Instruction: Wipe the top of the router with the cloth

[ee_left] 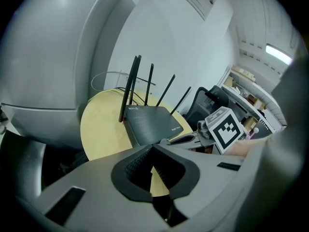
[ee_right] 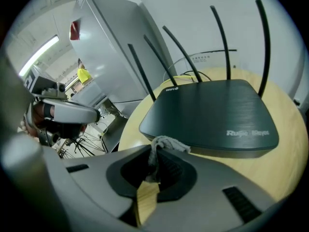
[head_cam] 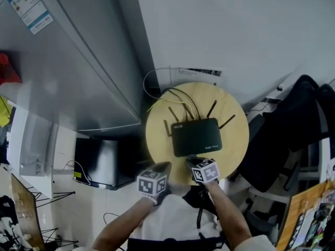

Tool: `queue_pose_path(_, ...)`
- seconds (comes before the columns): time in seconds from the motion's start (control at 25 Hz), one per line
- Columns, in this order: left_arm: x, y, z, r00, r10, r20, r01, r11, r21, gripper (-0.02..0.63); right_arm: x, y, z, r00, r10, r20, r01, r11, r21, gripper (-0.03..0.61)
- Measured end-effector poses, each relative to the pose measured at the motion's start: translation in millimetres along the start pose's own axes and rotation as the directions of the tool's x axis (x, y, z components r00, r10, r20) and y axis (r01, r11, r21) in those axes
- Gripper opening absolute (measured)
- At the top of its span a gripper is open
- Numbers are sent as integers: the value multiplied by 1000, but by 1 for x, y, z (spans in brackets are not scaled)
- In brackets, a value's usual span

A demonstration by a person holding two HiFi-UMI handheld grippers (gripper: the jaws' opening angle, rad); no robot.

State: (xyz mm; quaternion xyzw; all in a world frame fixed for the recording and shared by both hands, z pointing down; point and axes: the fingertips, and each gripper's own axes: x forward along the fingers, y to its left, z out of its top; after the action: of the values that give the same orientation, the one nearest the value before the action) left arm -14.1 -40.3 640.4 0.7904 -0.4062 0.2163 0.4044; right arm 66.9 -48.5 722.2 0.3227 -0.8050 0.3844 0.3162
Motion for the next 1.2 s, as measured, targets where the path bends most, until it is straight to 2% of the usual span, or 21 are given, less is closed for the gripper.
queue_pose_path(0.16, -9, 11, -2, 1000, -11, -9, 11, 1000, 3, -3, 17, 26, 3, 1000, 16, -7, -16, 1000, -12, 35)
queue_pose_path(0.56, -30, 40, -1, 998, -66, -21, 67, 997, 34, -3, 41, 63, 20, 1000, -30, 11, 30, 1000, 1, 35)
queue_pose_path(0.96, -49, 70, -1, 994, -96, -45, 99, 993, 66, -3, 55, 93, 22, 995, -88, 37, 83, 987, 135, 35)
queue_pose_path(1.08, -51, 80, -3, 994, -100, -51, 103, 993, 60, -3, 55, 93, 30, 986, -159, 57, 148, 976, 160, 35)
queue_pose_path(1.2, -53, 90, -5, 993, -103, -50, 106, 993, 45, -3, 54, 84, 47, 970, -226, 85, 200, 949, 246, 35)
